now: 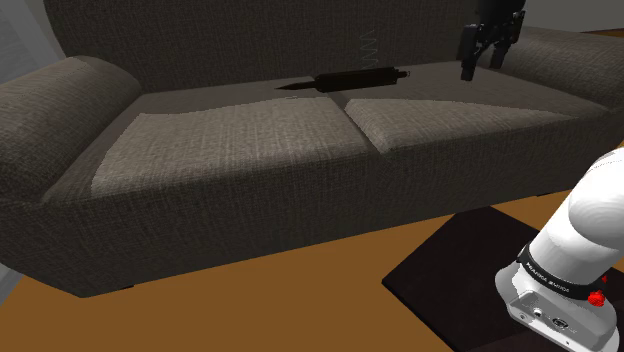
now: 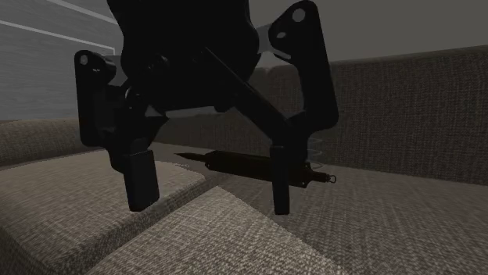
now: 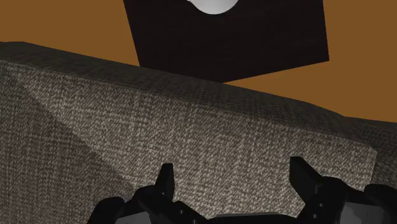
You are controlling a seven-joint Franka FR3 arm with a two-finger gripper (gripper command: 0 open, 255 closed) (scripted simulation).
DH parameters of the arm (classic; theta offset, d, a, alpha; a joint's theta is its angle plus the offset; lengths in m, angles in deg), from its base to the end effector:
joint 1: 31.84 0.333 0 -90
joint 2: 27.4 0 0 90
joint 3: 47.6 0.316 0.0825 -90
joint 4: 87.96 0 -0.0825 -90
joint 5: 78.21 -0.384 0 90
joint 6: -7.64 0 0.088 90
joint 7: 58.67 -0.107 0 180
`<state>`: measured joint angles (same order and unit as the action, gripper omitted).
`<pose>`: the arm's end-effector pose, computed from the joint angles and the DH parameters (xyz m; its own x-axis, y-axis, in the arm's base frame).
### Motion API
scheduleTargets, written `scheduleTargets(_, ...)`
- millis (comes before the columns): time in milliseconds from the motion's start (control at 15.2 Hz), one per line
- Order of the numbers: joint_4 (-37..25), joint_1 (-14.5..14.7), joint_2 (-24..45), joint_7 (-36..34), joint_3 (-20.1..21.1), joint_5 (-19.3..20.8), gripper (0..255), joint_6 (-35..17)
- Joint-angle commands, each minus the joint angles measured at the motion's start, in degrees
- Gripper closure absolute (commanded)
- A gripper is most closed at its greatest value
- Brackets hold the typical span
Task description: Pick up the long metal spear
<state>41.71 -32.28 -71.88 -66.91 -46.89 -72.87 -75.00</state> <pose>0.2963 -0.0081 0.6204 0.9877 -0.1536 -0.0289 -0.1497 -0.9830 0.1066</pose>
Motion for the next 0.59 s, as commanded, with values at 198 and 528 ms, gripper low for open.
scheduleTargets(198, -2.0, 1.5, 4.9, 7.9, -3.4, 2.0, 0, -3.7)
scheduleTargets(528, -7.3, 4.2, 14.2, 20.8, -8.5, 3.6, 0, -9.3)
